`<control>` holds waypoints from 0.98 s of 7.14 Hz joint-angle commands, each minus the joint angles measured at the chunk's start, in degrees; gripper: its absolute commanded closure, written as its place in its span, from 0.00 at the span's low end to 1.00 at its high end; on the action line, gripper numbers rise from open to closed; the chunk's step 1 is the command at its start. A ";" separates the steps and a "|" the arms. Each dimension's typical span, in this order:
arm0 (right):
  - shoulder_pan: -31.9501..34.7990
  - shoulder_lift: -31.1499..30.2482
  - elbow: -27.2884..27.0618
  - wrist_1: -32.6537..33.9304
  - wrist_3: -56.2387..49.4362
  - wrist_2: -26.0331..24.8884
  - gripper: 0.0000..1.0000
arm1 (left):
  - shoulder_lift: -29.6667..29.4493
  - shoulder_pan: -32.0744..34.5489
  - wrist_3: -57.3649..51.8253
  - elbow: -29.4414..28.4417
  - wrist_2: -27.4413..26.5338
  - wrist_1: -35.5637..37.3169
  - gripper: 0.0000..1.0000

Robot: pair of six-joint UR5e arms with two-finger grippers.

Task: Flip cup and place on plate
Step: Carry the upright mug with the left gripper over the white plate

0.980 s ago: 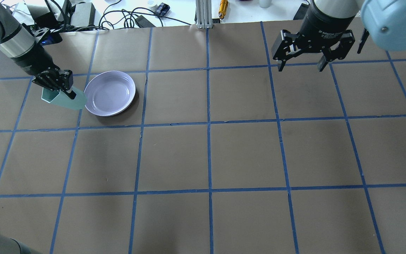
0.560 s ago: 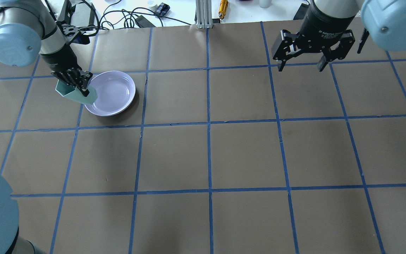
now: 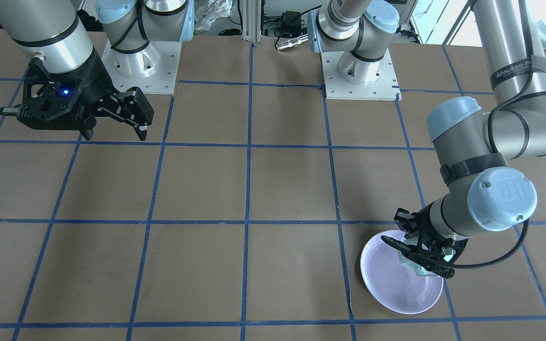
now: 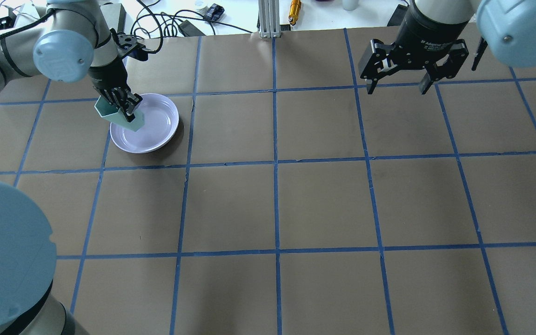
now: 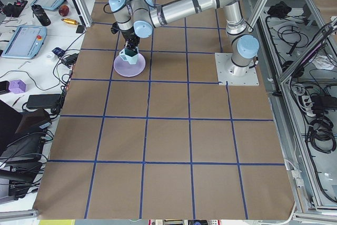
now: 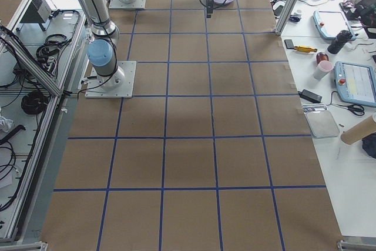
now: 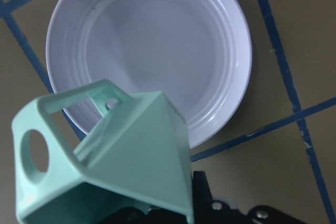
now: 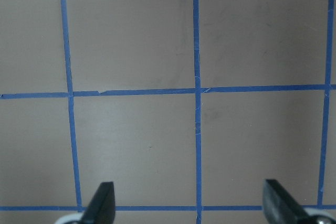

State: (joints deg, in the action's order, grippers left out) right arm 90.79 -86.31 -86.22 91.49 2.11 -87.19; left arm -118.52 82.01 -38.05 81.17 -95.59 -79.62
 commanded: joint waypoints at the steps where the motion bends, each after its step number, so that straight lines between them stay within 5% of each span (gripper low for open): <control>1: 0.00 0.00 0.00 0.00 0.00 0.00 0.00 | -3.37 1.48 -1.33 -2.50 -0.38 -0.45 1.00; 7: 0.00 0.00 0.00 0.00 0.00 0.00 0.00 | -6.55 2.98 -0.89 -3.65 -3.55 -0.45 1.00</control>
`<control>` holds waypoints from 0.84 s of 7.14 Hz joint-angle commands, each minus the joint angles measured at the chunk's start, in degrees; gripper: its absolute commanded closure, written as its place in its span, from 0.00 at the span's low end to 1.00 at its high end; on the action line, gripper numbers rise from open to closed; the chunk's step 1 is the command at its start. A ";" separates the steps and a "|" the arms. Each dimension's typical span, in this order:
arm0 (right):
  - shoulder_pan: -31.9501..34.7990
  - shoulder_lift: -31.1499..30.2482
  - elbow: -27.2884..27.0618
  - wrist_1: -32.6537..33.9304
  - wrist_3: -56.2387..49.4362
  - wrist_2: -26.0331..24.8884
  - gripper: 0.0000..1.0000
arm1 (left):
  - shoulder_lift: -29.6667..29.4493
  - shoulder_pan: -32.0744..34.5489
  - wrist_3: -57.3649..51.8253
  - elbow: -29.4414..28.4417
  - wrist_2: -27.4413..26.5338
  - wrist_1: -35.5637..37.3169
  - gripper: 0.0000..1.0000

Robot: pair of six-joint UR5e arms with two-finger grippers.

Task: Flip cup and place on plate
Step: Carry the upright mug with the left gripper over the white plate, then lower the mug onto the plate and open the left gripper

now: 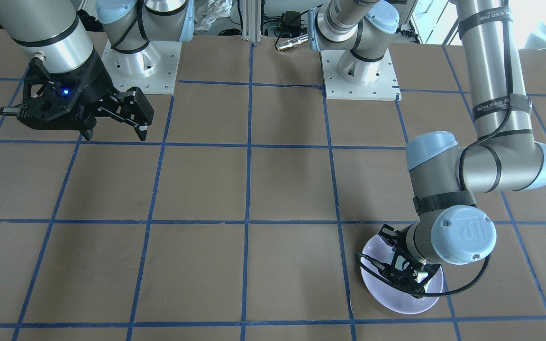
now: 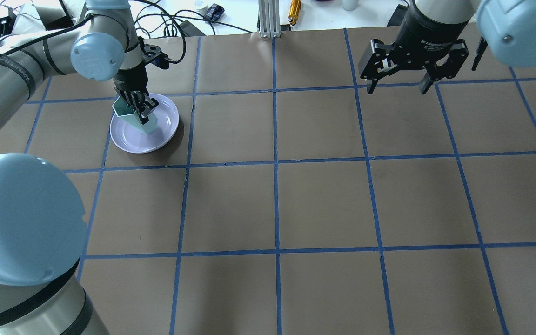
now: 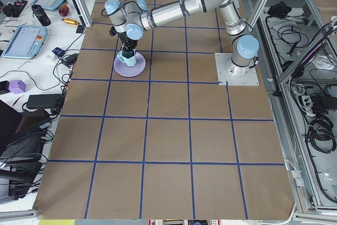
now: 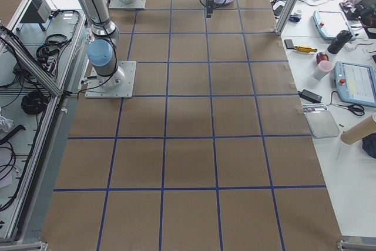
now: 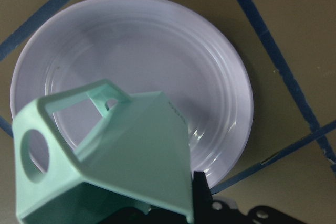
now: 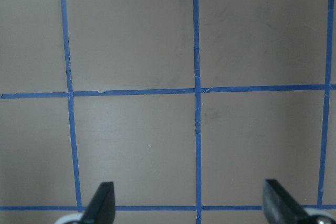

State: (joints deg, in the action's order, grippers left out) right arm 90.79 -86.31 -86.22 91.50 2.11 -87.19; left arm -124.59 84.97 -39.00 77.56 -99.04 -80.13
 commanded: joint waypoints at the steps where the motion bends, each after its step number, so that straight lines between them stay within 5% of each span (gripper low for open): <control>1: 0.00 0.00 0.00 0.00 0.00 0.00 0.00 | -0.65 0.02 0.07 -0.04 -0.10 0.06 1.00; 4: 0.00 0.00 0.00 0.00 0.00 0.00 0.00 | -1.18 0.02 0.07 0.04 -0.10 0.23 1.00; 5: 0.00 0.00 0.00 0.00 0.00 0.00 0.00 | -1.27 0.02 0.07 0.04 -0.01 0.32 0.34; 6: 0.00 0.00 0.00 0.00 0.00 0.00 0.00 | -1.18 0.02 0.24 0.04 0.16 0.15 0.04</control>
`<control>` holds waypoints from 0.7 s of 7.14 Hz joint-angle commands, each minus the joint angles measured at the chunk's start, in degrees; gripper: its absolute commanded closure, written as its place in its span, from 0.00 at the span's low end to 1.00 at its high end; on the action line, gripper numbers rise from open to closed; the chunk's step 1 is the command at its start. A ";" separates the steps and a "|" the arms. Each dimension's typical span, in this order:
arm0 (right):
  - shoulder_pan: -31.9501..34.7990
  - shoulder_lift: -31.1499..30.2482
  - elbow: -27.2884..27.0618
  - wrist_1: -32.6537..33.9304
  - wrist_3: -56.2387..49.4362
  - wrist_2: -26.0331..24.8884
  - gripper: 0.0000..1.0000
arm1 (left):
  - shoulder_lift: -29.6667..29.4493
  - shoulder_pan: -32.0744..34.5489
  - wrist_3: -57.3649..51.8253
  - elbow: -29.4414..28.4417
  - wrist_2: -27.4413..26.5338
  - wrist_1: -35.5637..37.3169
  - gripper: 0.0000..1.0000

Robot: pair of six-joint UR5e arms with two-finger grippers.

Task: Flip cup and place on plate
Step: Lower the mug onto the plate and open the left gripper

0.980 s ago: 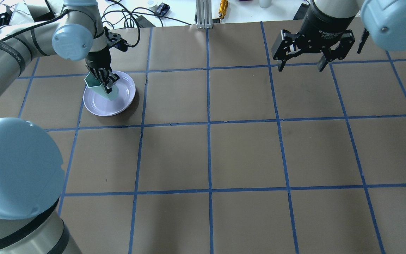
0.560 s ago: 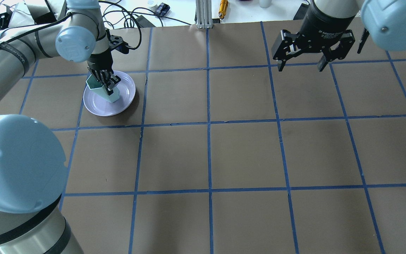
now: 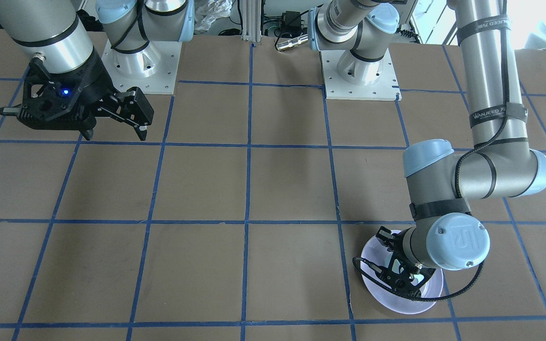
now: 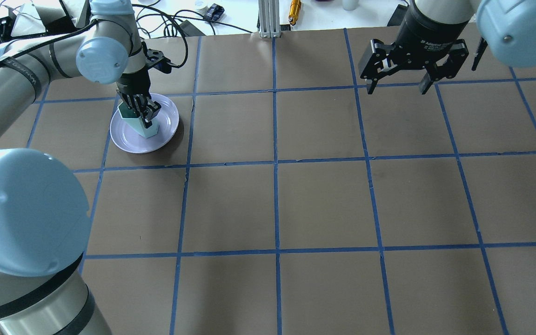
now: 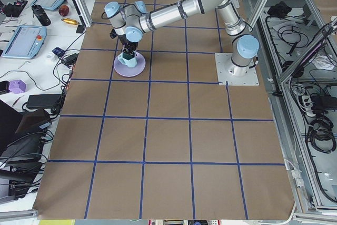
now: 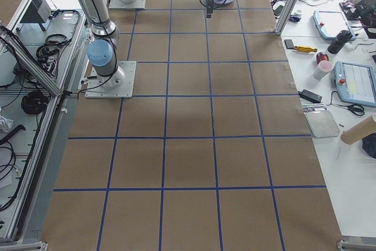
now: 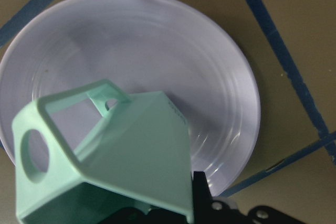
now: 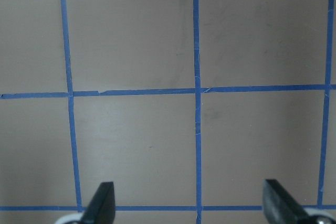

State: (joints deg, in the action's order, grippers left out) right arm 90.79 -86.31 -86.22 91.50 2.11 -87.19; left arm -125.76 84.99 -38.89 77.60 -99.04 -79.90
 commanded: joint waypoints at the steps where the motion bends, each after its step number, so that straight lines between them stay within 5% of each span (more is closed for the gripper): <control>1: 0.00 0.00 0.00 0.00 0.00 0.00 0.00 | 0.42 0.09 0.13 0.01 0.16 -0.17 0.00; 5: 0.00 0.00 0.00 0.00 0.00 0.00 0.00 | 8.65 0.53 4.85 -0.17 3.50 -8.39 0.00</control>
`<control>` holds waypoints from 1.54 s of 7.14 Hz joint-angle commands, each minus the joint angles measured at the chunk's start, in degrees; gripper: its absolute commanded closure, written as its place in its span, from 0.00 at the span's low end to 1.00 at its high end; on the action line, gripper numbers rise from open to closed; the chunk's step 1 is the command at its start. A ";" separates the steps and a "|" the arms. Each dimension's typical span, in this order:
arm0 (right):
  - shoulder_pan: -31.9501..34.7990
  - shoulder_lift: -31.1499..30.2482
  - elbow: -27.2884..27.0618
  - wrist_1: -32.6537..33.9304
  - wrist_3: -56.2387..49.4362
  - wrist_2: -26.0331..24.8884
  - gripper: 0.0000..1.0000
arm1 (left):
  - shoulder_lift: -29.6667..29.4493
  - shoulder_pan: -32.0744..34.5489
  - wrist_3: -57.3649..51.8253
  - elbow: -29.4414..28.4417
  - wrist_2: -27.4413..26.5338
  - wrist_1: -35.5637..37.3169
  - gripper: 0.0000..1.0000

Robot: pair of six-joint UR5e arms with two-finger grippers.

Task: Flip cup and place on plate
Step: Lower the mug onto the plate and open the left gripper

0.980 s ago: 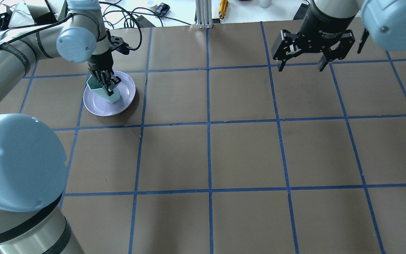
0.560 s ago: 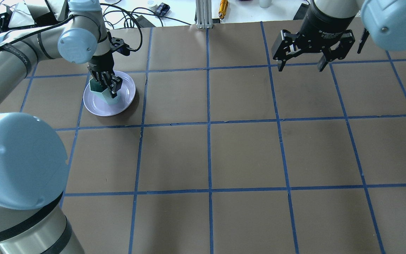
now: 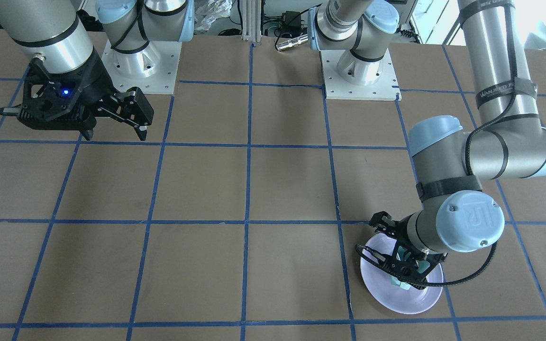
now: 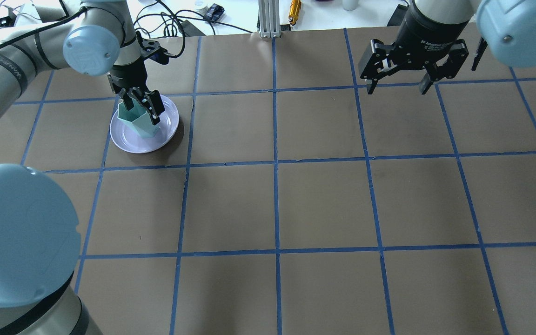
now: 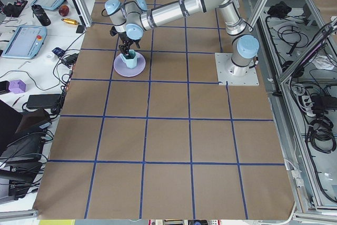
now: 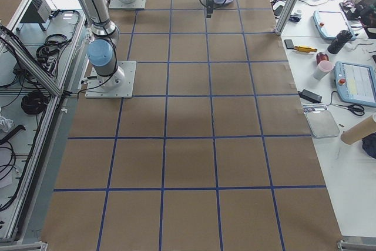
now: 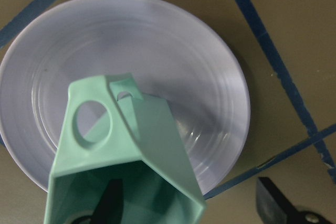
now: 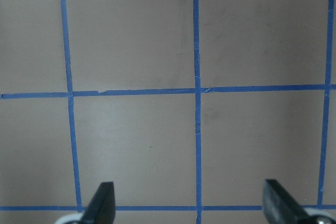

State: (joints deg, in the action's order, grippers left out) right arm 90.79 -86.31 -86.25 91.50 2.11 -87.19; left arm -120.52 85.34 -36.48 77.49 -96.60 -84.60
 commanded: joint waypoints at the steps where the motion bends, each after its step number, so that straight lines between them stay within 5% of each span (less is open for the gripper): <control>1: 0.00 0.00 0.03 0.00 0.00 0.00 0.00 | 7.28 0.26 4.12 -0.06 5.07 -7.48 0.00; 7: 0.00 0.00 0.03 0.00 0.00 0.00 0.00 | 25.48 4.74 35.35 6.42 6.51 -13.75 0.00; 11: 0.00 0.00 0.03 0.00 0.00 0.00 0.00 | 33.59 4.74 43.83 17.16 6.51 -1.67 0.00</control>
State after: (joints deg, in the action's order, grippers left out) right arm 90.79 -86.31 -86.22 91.49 2.11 -87.19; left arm -88.19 90.08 4.30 92.53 -90.15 -91.17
